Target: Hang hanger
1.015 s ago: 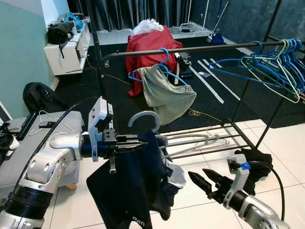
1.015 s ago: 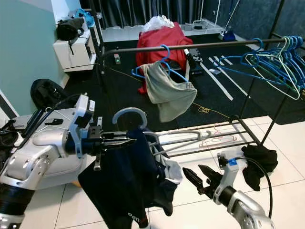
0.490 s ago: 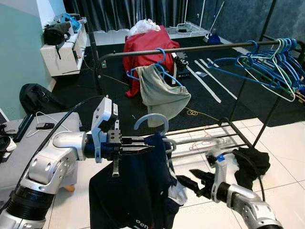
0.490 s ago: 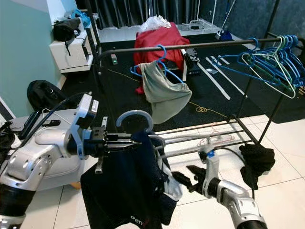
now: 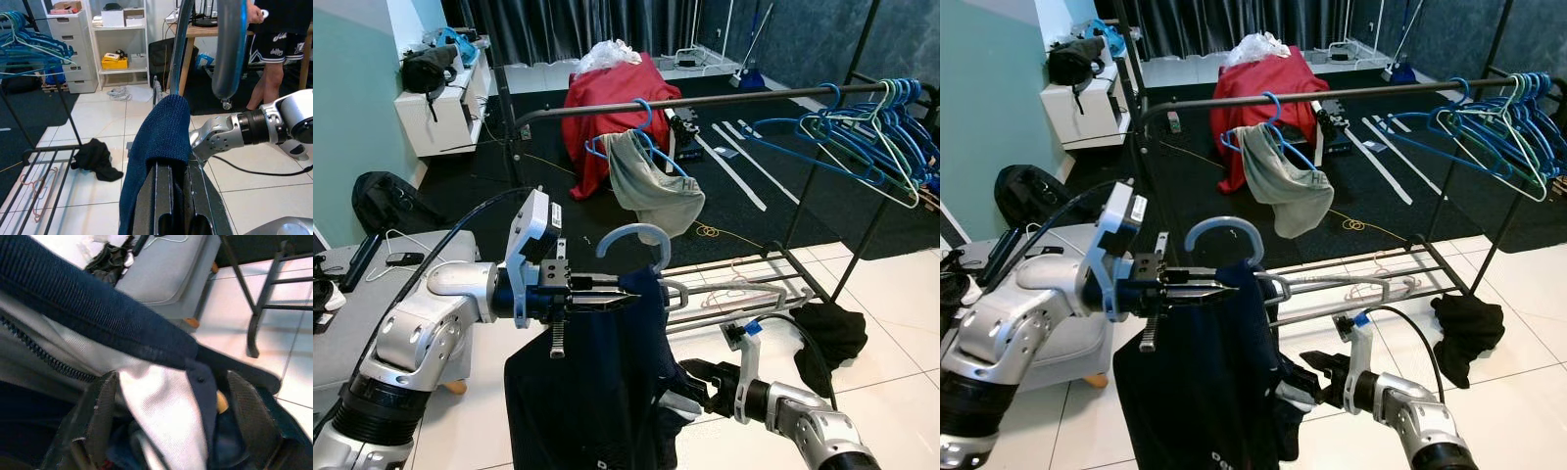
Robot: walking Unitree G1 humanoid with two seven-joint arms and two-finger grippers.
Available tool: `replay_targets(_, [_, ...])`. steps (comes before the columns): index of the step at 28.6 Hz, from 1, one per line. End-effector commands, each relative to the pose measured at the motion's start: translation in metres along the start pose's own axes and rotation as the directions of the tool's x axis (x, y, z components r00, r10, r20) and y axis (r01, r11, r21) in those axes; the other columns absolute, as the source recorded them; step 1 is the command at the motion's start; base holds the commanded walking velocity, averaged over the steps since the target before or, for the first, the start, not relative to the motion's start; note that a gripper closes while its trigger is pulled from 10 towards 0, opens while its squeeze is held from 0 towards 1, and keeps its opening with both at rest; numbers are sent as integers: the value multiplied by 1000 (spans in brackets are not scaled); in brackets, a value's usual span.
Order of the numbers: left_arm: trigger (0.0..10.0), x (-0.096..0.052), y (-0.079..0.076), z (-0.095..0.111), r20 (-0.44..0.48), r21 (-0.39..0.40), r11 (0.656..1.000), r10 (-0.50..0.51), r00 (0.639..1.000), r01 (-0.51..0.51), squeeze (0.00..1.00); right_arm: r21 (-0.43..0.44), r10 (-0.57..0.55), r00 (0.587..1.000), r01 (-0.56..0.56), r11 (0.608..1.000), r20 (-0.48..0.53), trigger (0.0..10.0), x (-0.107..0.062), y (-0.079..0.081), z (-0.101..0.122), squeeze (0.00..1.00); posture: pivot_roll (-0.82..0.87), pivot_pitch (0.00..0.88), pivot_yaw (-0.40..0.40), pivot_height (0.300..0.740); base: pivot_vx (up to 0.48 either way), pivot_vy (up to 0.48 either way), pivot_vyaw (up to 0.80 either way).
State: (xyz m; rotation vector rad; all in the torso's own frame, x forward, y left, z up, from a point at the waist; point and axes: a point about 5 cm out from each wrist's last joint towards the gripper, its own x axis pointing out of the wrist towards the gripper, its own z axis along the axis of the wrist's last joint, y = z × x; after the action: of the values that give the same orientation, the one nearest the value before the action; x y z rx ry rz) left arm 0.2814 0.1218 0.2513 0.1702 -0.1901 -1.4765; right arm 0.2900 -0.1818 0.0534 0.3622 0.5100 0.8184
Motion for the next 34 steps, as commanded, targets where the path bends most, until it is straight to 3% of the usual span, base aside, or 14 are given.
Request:
replay_targets(1, [0, 2, 1, 13, 33, 39, 999, -14, 999, 12, 0, 15, 1, 1000, 0, 1000, -12, 4902, 0, -2, -5, 0, -76, 70, 27, 740, 0, 0, 0])
replay_targets(2, [0, 2, 1, 14, 34, 40, 999, -14, 999, 13, 0, 7, -8, 1000, 8, 1000, -9, 0, -1, -3, -6, 0, -73, 76, 27, 740, 0, 0, 0])
replay_targets(13, [0, 1, 0, 13, 28, 36, 999, -10, 1000, 9, 0, -36, -8, 992, 12, 999, 123, 0, -15, -8, 7, 0, -82, 84, 31, 740, 0, 0, 0])
replay_targets(19, [0, 0, 2, 12, 26, 41, 999, 10, 1000, -11, 0, -78, -77, 970, 97, 992, 233, 0, -25, -14, 20, 0, -82, 85, 27, 740, 0, 0, 0])
replay_targets(21, [0, -2, 6, 11, 12, 54, 997, 47, 999, -47, 0, -135, -212, 936, 257, 957, 282, 0, -33, -23, 24, 0, -82, 86, 26, 740, 0, 0, 0])
replay_targets(25, [0, -4, 5, 2, -50, 63, 997, 56, 997, -53, 0, -217, -411, 825, 515, 829, 388, 0, -52, -34, 33, 0, -86, 88, 30, 740, 0, 0, 0])
replay_targets(27, [0, -4, 5, 2, -50, 63, 997, 56, 997, -53, 0, -217, -411, 825, 515, 829, 388, 0, -52, -34, 33, 0, -86, 88, 30, 740, 0, 0, 0])
replay_targets(28, [0, -5, 2, -1, -79, 54, 998, 32, 996, -28, 0, -191, -434, 769, 569, 800, 470, 0, -62, -34, 44, 0, -89, 89, 37, 740, 0, 0, 0])
replay_targets(30, [0, -5, 2, -1, -79, 54, 998, 32, 996, -28, 0, -191, -434, 769, 569, 800, 470, 0, -62, -34, 44, 0, -89, 89, 37, 740, 0, 0, 0])
replay_targets(31, [0, -5, 1, -3, -93, 52, 998, 23, 995, -18, 0, -180, -438, 749, 583, 792, 496, 0, -66, -34, 49, 0, -89, 89, 37, 740, 0, 0, 0])
replay_targets(34, [0, -12, -1, -16, -219, 55, 998, 7, 976, 5, 0, -137, -453, 685, 624, 769, 571, 0, -83, -36, 66, 0, -92, 88, 42, 740, 0, 0, 0])
